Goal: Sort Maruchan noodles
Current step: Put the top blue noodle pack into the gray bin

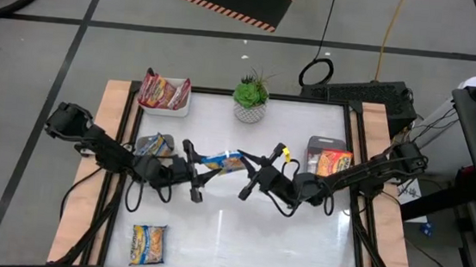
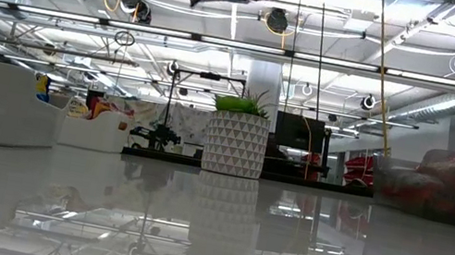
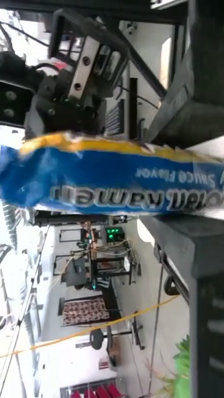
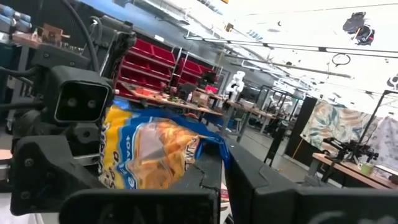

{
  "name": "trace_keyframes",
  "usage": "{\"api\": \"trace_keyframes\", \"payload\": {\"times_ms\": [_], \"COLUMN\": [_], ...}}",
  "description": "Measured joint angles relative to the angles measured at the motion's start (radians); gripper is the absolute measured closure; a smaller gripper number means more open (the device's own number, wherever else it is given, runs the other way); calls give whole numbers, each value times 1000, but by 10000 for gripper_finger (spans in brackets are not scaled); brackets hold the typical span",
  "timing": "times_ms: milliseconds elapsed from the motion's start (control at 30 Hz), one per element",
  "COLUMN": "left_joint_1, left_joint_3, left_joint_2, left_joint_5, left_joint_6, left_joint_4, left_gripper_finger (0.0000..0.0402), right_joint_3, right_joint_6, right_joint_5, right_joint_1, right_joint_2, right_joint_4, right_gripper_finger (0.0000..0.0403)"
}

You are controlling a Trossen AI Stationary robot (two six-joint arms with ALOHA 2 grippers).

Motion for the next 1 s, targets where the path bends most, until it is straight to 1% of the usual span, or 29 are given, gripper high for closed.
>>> {"api": "trace_keyframes", "payload": {"times_ms": [100, 167, 667, 1000], "left_joint_1": [0, 0, 0, 0], "left_joint_3": [0, 0, 0, 0], "left_joint_2": [0, 0, 0, 0], "left_joint_5": [3, 2, 3, 21], "left_joint_6": [2, 9, 27, 31], "left_joint_4": [-12, -12, -12, -12], "left_gripper_finger": [266, 273, 273, 276], "right_joint_3": [0, 0, 0, 0], "right_joint_6": [-6, -11, -36, -37], "right_joint_5": [0, 0, -3, -7], "right_joint_1": [0, 0, 0, 0], "right_joint_2": [0, 0, 0, 0], "right_joint_4": [-2, -2, -2, -1], "right_gripper_finger": [403, 403, 403, 403]}}
